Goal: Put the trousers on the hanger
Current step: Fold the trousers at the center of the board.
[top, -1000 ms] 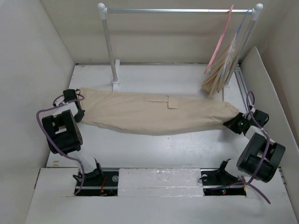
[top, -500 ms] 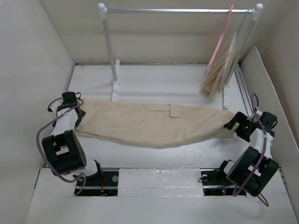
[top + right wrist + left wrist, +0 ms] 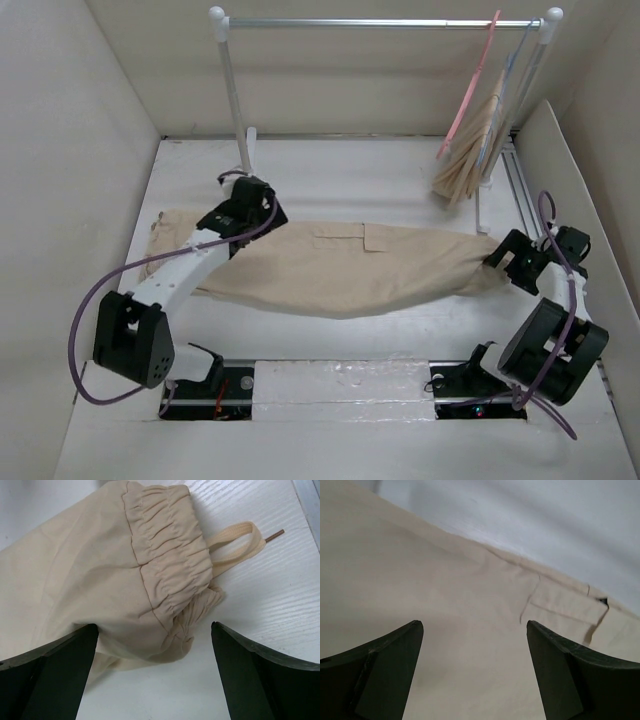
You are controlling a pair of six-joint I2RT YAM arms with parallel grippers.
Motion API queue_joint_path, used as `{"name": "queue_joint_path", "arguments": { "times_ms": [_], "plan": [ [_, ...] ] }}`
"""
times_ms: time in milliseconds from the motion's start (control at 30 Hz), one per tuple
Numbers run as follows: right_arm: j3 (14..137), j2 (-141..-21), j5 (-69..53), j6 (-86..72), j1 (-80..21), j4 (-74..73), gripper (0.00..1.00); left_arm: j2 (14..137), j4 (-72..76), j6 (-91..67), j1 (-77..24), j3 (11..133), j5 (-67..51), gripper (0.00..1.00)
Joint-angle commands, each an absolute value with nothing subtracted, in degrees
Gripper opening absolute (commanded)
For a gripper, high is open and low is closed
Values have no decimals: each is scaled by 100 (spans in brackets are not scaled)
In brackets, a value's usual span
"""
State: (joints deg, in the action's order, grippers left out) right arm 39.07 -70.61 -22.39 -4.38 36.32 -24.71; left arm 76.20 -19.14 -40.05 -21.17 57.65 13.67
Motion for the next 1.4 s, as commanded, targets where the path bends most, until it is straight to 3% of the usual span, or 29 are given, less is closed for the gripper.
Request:
{"name": "queue_joint_path", "arguments": {
  "times_ms": [0, 100, 200, 233, 367, 767, 967, 1000, 1033, 1133, 1167, 1200, 1233, 1367],
  "plan": [
    [3842, -7162, -1863, -782, 3533, -1820, 100, 7971, -1591, -3981, -2575, 5783, 1204, 81],
    [3568, -7251, -2749, -835, 3464, -1291, 100, 8278, -1398, -3859, -2575, 5590, 1020, 80],
    [3832, -6779, -2497, -414, 3393, -2073, 100, 8323, -1293, -3788, -2575, 5353, 888, 80],
    [3936, -6106, -2139, -274, 3480, -2466, 100, 8254, -1240, -3779, -2575, 5161, 740, 80],
    [4139, -5686, -1873, -246, 3533, -3057, 100, 7981, -1099, -3753, -2768, 4984, 546, 79],
    [3428, -7531, -1925, -536, 3604, -1530, 100, 8016, -967, -3454, -2962, 4623, 483, 78],
    [3085, -7822, -1714, -861, 3656, -985, 98, 7840, -1081, -3331, -2682, 4509, 633, 78],
    [3076, -7892, -1740, -905, 3656, -923, 95, 7788, -1125, -3296, -2602, 4500, 650, 78],
    [3059, -8006, -1784, -940, 3656, -784, 84, 7778, -1177, -3278, -2523, 4465, 668, 78],
    [2979, -8121, -2108, -1107, 3874, -423, 45, 7752, -1344, -3243, -2146, 4395, 581, 78],
    [3006, -8130, -2153, -1107, 3928, -413, 18, 7752, -1371, -3243, -1927, 4360, 476, 78],
    [3154, -8095, -2214, -1073, 3990, -448, 8, 7735, -1362, -3243, -1820, 4316, 362, 78],
    [3268, -8025, -2276, -1029, 4042, -648, 1, 7726, -1345, -3252, -1741, 4228, 169, 78],
    [4234, -7174, -1925, -608, 4043, -1501, 0, 7699, -1239, -3357, -1740, 4008, 35, 78]
  ]
}}
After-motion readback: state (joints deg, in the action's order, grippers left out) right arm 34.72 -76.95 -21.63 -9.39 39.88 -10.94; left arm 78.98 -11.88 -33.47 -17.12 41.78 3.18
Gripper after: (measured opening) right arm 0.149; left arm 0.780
